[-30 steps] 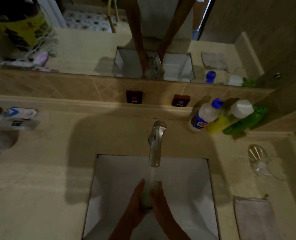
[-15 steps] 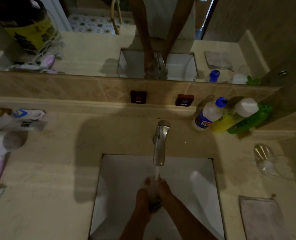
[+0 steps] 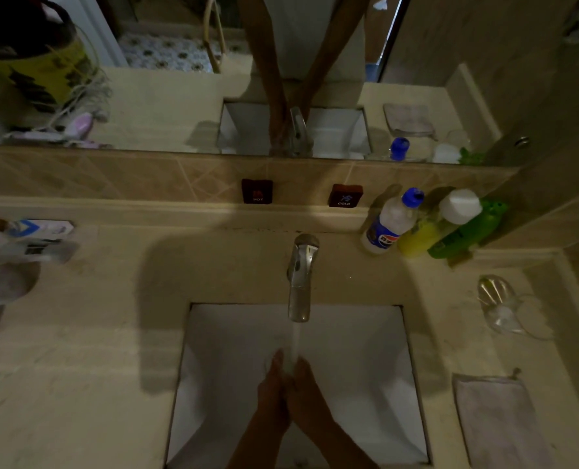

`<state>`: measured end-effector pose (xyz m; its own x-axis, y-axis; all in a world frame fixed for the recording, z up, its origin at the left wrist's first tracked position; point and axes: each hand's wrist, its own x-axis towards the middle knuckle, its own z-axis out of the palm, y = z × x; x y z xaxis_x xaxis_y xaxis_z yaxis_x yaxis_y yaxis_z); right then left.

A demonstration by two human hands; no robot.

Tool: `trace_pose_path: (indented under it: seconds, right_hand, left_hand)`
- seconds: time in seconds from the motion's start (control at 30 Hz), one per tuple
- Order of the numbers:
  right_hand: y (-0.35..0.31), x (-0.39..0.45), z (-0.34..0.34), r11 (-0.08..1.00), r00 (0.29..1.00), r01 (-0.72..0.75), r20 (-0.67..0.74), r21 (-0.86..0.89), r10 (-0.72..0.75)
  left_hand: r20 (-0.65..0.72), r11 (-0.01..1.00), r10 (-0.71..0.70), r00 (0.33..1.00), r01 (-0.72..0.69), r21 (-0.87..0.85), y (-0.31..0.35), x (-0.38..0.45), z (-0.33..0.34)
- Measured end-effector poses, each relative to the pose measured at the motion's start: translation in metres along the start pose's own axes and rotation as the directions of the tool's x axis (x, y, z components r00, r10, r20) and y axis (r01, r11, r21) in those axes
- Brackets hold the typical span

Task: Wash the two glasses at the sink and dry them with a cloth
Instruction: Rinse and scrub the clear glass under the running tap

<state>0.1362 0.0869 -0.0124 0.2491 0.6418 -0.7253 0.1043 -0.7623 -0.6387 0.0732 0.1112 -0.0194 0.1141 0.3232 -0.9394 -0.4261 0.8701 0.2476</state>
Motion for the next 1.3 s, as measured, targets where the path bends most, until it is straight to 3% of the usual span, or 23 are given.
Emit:
trace_pose_path:
  seconds: [0.1, 0.17, 0.3, 0.4, 0.47, 0.6, 0.73, 0.87, 1.0, 1.17, 1.3]
  right_hand:
    - [-0.012, 0.018, -0.006, 0.990, 0.991, -0.134, -0.024, -0.042, 0.133]
    - [-0.017, 0.030, -0.011, 0.974, 0.974, -0.226, 0.008, 0.023, 0.226]
    - [-0.016, 0.035, -0.026, 0.964, 0.968, -0.247, 0.065, 0.100, 0.241]
    - [-0.014, 0.030, -0.018, 0.976, 0.977, -0.210, 0.053, 0.064, 0.206]
    - [-0.017, 0.022, -0.009, 0.979, 0.979, -0.203, 0.019, -0.008, 0.203]
    - [-0.003, -0.002, 0.002, 0.996, 0.994, -0.078, 0.073, -0.032, 0.080]
    - [0.008, -0.010, 0.002, 0.995, 0.997, 0.008, 0.077, -0.099, 0.000]
    - [-0.011, 0.010, -0.006, 0.993, 0.993, -0.112, 0.021, -0.033, 0.113]
    - [-0.026, 0.035, -0.023, 0.976, 0.977, -0.215, 0.017, 0.025, 0.215]
    - [-0.030, 0.035, -0.019, 0.966, 0.981, -0.174, 0.052, -0.192, 0.187]
    - [-0.018, 0.008, -0.011, 0.994, 0.995, -0.080, 0.050, -0.076, 0.084]
  left_hand:
    - [0.047, 0.995, -0.101, 0.994, 0.102, -0.010, -0.002, -0.007, 0.002]
    - [0.077, 0.994, -0.104, 0.992, 0.106, -0.024, 0.000, -0.014, 0.003]
    - [0.164, 0.985, -0.140, 0.976, 0.155, -0.079, 0.008, -0.023, 0.005]
    - [0.190, 0.959, -0.243, 0.951, 0.265, -0.100, 0.011, -0.023, 0.008]
    - [0.117, 0.976, -0.210, 0.971, 0.215, -0.031, 0.009, -0.015, 0.009]
    - [-0.173, 0.986, 0.056, 0.983, -0.027, 0.165, 0.010, 0.002, 0.003]
    - [-0.120, 0.996, 0.045, 0.992, -0.035, 0.084, 0.008, 0.000, -0.006]
    - [0.020, 0.996, -0.092, 0.996, 0.091, 0.022, 0.004, -0.007, -0.002]
    - [0.087, 0.993, -0.094, 0.992, 0.100, -0.059, 0.004, -0.016, 0.001]
    - [0.106, 0.974, -0.199, 0.974, 0.209, -0.089, 0.011, -0.023, 0.007]
    - [0.020, 0.998, -0.060, 0.998, 0.059, 0.009, 0.010, -0.012, 0.009]
